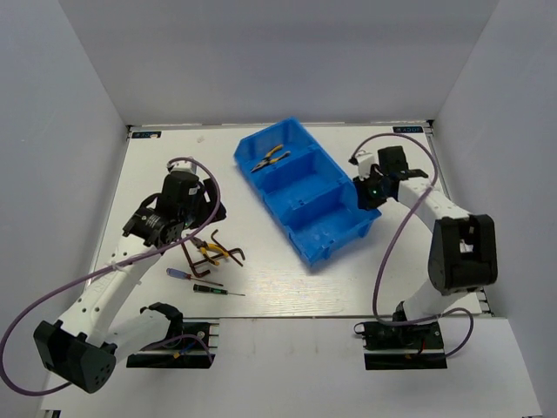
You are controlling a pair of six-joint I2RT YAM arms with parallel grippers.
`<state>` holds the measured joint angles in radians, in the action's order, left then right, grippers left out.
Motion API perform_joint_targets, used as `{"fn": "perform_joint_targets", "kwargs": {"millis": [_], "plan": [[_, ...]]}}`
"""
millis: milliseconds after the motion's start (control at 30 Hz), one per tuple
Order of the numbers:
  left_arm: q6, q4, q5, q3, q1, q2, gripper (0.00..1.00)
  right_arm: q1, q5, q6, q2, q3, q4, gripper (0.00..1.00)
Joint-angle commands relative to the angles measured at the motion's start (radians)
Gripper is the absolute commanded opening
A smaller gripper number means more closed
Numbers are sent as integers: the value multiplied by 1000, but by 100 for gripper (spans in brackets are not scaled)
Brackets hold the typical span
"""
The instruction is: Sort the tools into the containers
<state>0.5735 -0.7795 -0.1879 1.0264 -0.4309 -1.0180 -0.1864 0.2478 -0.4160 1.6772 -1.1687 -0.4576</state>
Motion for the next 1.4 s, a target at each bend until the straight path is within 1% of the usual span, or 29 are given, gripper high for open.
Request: {"fn": "perform_joint_targets", "kwargs": {"millis": [0,67,133,267,333,367,400,500,533,633,700,867,967,1033,1067,1133,1267,1367], "plan": [[3,49,36,-23,4,-2,82,19,-153,97,-123,136,-27,0],[3,65,48,-32,4,-11,82,19,-186,156,-183,173,-38,0],[3,75,67,-32,4,-31,82,21,-220,203,-238,216,-84,0],[3,97,77,-32,4,-40,82,21,-235,285,-289,263,-151,0],[15,106,87,-32,4,-40,82,22,-245,357,-310,273,-168,0],[25,106,87,-44,4,-40,82,30,-242,396,-318,279,-170,0],[25,106,87,-57,4,-40,82,33,-280,446,-323,288,-171,0],[48,117,106,-95,4,-31,82,47,-291,529,-343,320,-156,0],[58,129,116,-107,4,-31,82,48,-312,587,-344,340,-156,0],[68,140,116,-140,4,-4,82,68,-326,632,-369,368,-139,0],[68,140,116,-150,4,6,82,80,-338,629,-389,392,-115,0],[77,140,116,-160,4,6,82,87,-268,608,-379,409,-107,0],[77,140,101,-149,4,-5,82,85,-259,577,-372,414,-104,0],[77,131,88,-140,4,-43,82,87,-259,568,-373,415,-105,0],[77,131,88,-128,4,-56,82,88,-227,553,-376,420,-104,0],[77,144,88,-127,4,-83,82,87,-213,527,-395,431,-98,0],[77,175,97,-106,4,-168,82,91,-186,439,-421,443,-96,0],[68,193,107,-97,4,-194,82,96,-159,366,-427,443,-131,0]]}}
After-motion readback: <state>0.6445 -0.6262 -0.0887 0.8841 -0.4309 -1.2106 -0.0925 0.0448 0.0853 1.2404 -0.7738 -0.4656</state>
